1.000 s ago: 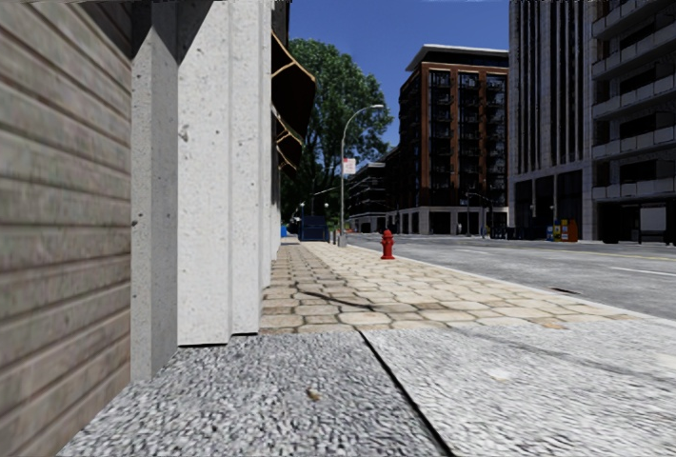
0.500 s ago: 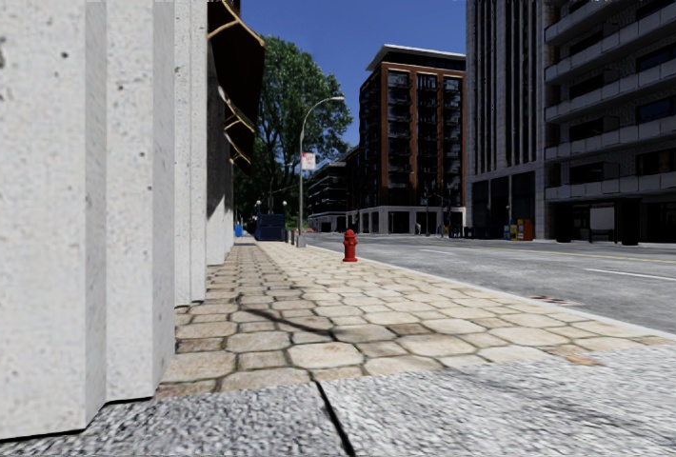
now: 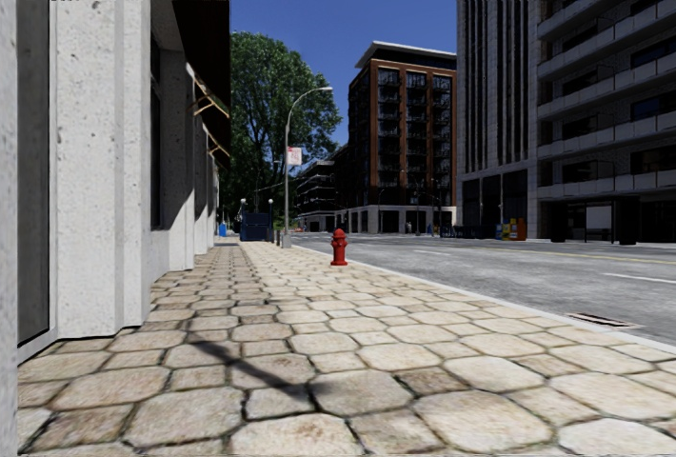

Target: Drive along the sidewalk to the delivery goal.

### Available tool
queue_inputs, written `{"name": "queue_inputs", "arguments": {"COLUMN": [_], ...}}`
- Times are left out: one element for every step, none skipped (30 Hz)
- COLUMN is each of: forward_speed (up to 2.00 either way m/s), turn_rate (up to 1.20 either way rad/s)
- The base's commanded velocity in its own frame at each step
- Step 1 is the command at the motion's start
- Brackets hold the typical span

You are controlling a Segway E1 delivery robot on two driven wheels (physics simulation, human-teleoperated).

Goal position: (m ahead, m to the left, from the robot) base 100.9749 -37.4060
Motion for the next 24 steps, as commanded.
{"name": "queue_inputs", "arguments": {"forward_speed": [2.00, 2.00, 2.00, 2.00, 2.00, 2.00, 2.00, 2.00, 2.00, 2.00, 2.00, 2.00, 2.00, 2.00, 2.00, 2.00, 2.00, 2.00, 2.00, 2.00, 2.00, 2.00, 2.00, 2.00], "turn_rate": [0.00, 0.00, 0.00, 0.00, 0.14, 0.28, 0.34, 0.35, 0.35, 0.36, 0.36, 0.36, 0.36, 0.36, 0.36, 0.36, 0.36, 0.36, 0.36, 0.36, 0.36, 0.36, 0.36, 0.36]}}
